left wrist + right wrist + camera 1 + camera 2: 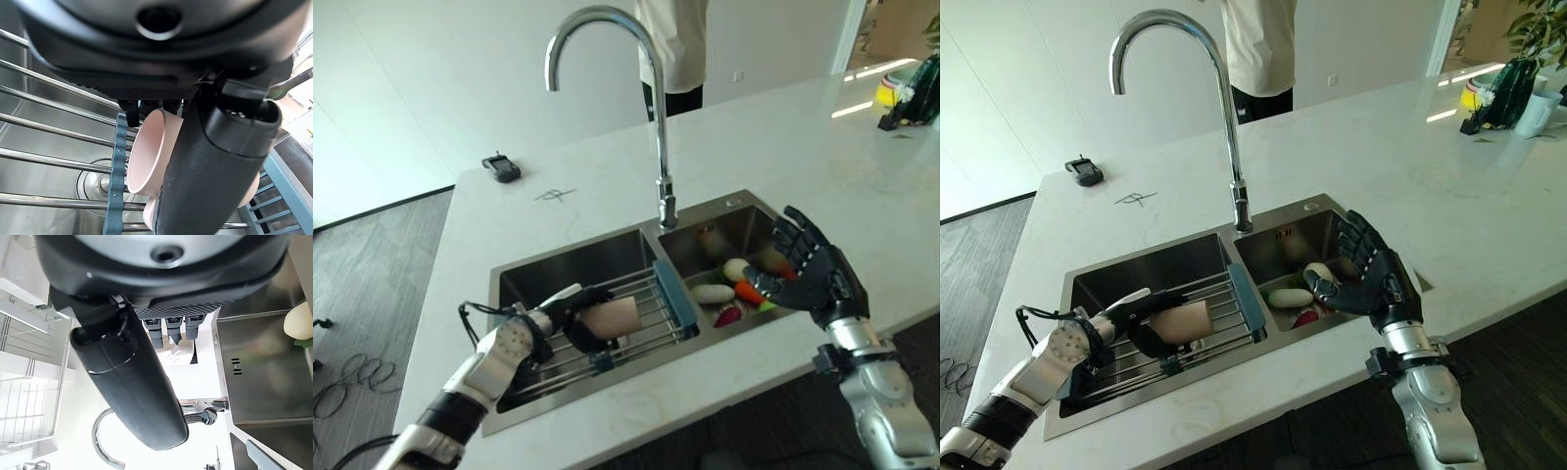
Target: Place the dishes in the dishwasher.
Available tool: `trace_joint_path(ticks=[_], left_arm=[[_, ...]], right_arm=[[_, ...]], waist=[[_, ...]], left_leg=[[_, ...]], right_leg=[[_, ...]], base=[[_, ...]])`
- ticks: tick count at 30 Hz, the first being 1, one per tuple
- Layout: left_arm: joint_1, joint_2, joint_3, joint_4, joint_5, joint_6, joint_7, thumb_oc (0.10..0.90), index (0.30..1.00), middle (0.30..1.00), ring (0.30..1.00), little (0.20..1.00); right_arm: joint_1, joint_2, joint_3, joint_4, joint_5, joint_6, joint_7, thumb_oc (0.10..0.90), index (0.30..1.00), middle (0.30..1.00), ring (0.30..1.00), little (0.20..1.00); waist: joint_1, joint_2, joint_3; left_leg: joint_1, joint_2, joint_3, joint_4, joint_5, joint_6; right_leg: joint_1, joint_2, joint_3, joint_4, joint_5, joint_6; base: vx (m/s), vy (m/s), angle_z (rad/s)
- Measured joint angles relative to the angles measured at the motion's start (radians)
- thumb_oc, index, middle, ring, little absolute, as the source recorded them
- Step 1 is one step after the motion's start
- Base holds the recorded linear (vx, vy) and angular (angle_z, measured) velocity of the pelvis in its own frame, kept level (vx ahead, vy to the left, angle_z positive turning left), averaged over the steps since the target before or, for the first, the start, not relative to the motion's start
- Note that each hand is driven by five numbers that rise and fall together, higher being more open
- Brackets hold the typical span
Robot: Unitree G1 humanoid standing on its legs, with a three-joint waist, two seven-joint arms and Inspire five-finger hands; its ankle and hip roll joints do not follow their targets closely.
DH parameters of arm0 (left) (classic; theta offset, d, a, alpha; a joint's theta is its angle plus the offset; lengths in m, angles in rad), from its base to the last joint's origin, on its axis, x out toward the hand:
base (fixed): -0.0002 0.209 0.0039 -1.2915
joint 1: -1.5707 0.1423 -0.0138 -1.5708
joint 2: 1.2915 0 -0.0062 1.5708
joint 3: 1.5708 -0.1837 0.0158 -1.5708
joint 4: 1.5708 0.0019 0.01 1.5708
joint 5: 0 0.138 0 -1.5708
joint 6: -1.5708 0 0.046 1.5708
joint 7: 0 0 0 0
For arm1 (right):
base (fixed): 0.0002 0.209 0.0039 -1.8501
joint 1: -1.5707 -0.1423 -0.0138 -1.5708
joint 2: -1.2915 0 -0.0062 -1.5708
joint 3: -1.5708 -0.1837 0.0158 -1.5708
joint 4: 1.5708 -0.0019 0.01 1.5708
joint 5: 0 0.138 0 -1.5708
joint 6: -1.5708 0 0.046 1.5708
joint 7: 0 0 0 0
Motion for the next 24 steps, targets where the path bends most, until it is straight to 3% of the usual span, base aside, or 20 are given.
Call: trace_joint_path(ticks=[1,2,21,24], left_arm=[[0.0,0.0,0.0,0.0,0.004,0.0,-0.003,0.499,0.448,0.448,0.448,0.448],[-0.001,0.0,0.0,0.0,0.007,-0.002,-0.004,0.4,0.3,0.3,0.3,0.3],[-0.024,-0.007,-0.036,-0.001,0.083,-0.133,0.049,0.4,0.3,0.3,0.3,0.3],[-0.018,-0.007,-0.035,-0.002,0.082,-0.168,0.11,0.4,0.3,0.3,0.3,0.3]], right_arm=[[0.0,0.0,0.0,0.0,0.0,0.0,0.0,0.8,0.9,0.9,0.9,0.9],[0.0,0.0,0.0,0.0,0.0,0.0,0.0,0.8,0.9,0.9,0.9,0.9],[0.0,0.0,0.001,0.0,0.0,0.0,0.001,0.8,0.9,0.9,0.9,0.9],[0.0,0.0,0.001,0.003,0.0,-0.001,-0.001,0.8,0.9,0.9,0.9,0.9]], waist=[[0.0,0.0,0.0],[-0.001,0.0,0.0],[0.002,-0.007,0.001],[0.009,-0.008,0.002]], left_leg=[[0.0,0.0,0.0,0.0,0.0,0.0],[0.0,0.0,0.001,-0.001,0.0,0.0],[0.0,-0.001,0.005,-0.005,0.0,0.0],[0.0,-0.001,0.005,-0.006,-0.001,0.0]], right_leg=[[0.0,0.0,0.0,-0.001,0.0,0.0],[0.0,0.0,0.0,-0.001,0.001,0.001],[0.0,0.003,0.003,-0.011,0.009,0.001],[0.002,0.002,0.002,-0.013,0.008,0.002]], base=[[0.0,0.0,0.0],[0.0,0.0,0.0],[-0.02,-0.004,-0.01],[-0.02,-0.005,0.01]])
